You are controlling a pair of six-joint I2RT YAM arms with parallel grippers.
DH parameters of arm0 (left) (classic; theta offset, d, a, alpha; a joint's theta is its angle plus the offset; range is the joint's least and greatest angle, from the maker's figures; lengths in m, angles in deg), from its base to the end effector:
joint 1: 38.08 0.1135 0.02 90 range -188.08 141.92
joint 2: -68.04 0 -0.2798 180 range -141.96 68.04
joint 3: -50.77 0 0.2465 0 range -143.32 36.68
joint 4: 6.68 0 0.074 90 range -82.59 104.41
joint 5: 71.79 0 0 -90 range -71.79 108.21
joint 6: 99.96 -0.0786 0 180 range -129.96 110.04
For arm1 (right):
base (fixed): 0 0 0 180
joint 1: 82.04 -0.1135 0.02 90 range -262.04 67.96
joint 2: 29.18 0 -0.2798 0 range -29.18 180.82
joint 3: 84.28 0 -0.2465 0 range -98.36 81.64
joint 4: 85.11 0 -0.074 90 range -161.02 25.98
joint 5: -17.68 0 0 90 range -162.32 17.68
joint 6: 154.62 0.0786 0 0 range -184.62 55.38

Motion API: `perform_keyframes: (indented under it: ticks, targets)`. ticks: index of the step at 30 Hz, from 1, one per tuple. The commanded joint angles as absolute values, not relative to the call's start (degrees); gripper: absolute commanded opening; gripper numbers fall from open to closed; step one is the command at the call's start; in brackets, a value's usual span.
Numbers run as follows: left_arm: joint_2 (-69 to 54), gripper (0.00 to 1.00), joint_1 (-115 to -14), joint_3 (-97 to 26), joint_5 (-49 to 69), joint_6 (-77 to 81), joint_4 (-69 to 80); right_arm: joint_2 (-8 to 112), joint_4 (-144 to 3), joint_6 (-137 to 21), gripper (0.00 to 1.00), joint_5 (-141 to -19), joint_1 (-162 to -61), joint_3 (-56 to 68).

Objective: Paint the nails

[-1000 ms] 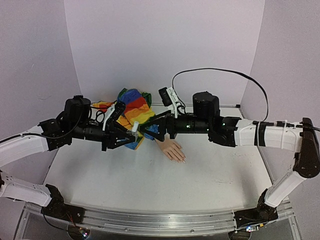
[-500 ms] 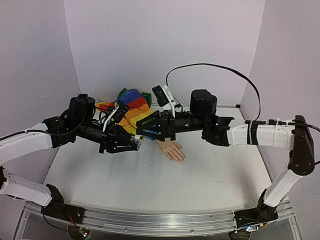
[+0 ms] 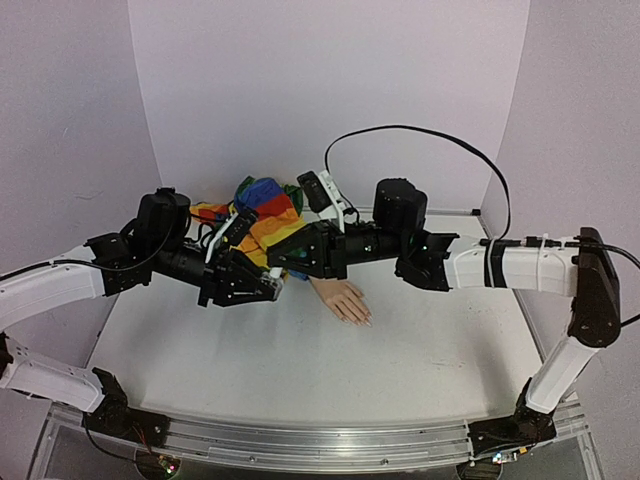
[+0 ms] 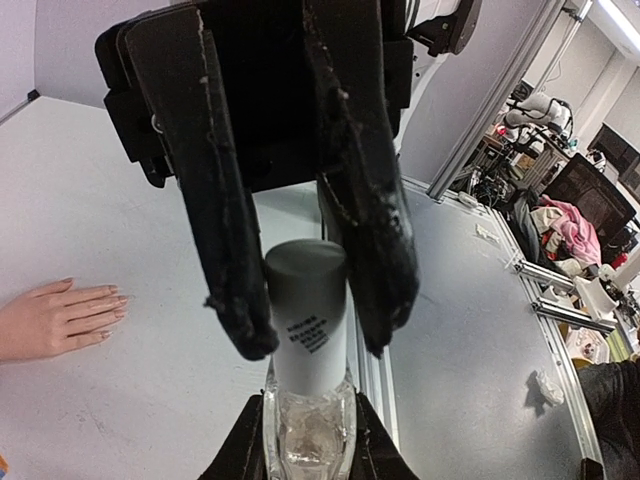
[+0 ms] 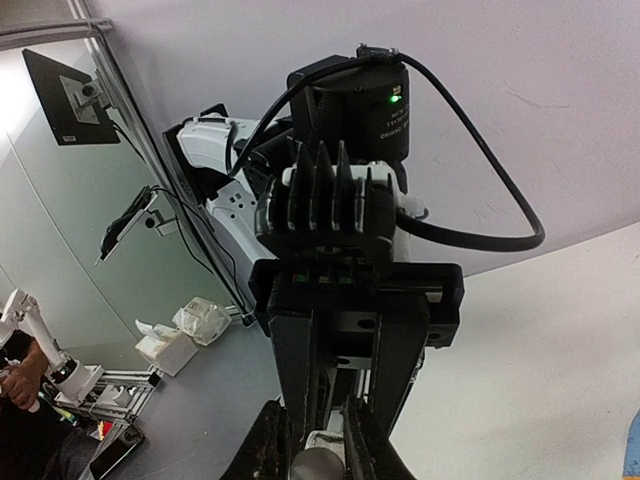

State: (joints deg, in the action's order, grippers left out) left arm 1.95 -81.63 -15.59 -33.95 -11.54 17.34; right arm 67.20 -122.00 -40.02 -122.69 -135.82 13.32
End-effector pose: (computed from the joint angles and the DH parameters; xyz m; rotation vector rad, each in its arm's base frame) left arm 0.1493 -0.2275 0.3212 1.3375 1.5784 -1.3612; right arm 0.1903 0.3622 0.3803 -1.1675 0.9819 1.6394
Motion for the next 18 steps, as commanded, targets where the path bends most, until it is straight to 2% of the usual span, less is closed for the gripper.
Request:
perform_keyframes:
  ticks: [1, 7, 10, 11, 18]
  targets:
    - [3.47, 0.00, -81.50, -18.08, -31.86, -12.07, 14.18, 68.22, -126.91, -38.88, 0.19, -124.76, -136.30, 10.88]
    - [4.72, 0.00, -81.16, -17.59, -27.13, -12.10, 14.10, 69.16, -126.92, -39.21, 0.13, -123.11, -137.35, 11.35]
    - [5.76, 0.00, -80.98, -17.13, -21.39, -11.95, 14.00, 69.50, -126.84, -39.20, 0.04, -120.59, -137.90, 11.80]
    - [6.32, 0.00, -80.94, -16.84, -18.60, -11.64, 13.92, 69.57, -126.71, -39.31, 0.00, -119.55, -138.04, 11.91]
    - [9.57, 0.00, -80.88, -13.88, 12.81, -10.55, 13.39, 71.68, -121.60, -38.17, 0.00, -102.99, -139.79, 10.73]
